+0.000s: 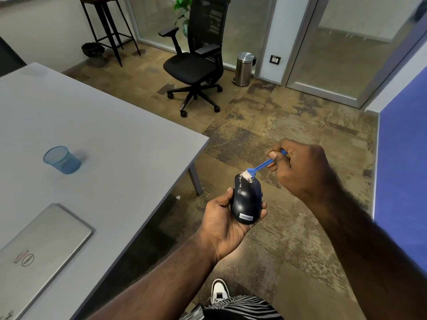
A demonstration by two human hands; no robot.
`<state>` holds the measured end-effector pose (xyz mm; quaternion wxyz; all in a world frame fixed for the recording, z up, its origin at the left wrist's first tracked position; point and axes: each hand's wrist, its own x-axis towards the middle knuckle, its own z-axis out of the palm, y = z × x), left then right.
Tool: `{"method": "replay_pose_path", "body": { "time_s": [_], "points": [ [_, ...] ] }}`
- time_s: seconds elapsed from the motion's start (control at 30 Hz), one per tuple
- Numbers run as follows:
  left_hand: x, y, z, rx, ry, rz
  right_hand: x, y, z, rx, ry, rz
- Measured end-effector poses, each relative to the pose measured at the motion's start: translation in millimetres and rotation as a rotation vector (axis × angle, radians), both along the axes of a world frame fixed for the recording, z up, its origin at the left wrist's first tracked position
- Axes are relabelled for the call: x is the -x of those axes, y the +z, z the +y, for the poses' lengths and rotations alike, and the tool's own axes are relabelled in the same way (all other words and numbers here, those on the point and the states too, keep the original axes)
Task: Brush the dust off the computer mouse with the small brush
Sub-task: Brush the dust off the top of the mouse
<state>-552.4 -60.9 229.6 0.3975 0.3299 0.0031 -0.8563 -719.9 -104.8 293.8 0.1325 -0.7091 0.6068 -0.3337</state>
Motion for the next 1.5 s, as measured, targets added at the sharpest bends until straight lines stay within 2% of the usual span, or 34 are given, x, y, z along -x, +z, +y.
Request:
{"method": "replay_pose_path", "body": {
  "time_s": [0.17,0.4,0.5,0.67,0.83,1.1,1.5],
  "points": [
    [0,3,2,0.007,-0.014,-0.003,2,-7,-8,-0.006,-0.080,0.048],
    [-5,5,1,0.015,0.001,0.017,10,11,8,0.020,-0.008,-0.146],
    [-5,4,1,0.011,0.001,0.019,7,9,12,0.002,0.035,-0.107],
    [-2,2,4,0.021,-0.019,0.020,8,0,4,0.021,-0.058,-0.069],
    [-4,0,2,0.017,-0.004,0.015,9,2,6,0.009,0.045,-0.087],
    [-4,0,2,0.021,0.000,0.004,10,7,9,0.015,0.096,-0.069],
    [-6,0,1,0.005,0.013,0.020,14,8,9,0.033,0.076,-0.042]
  ]
}}
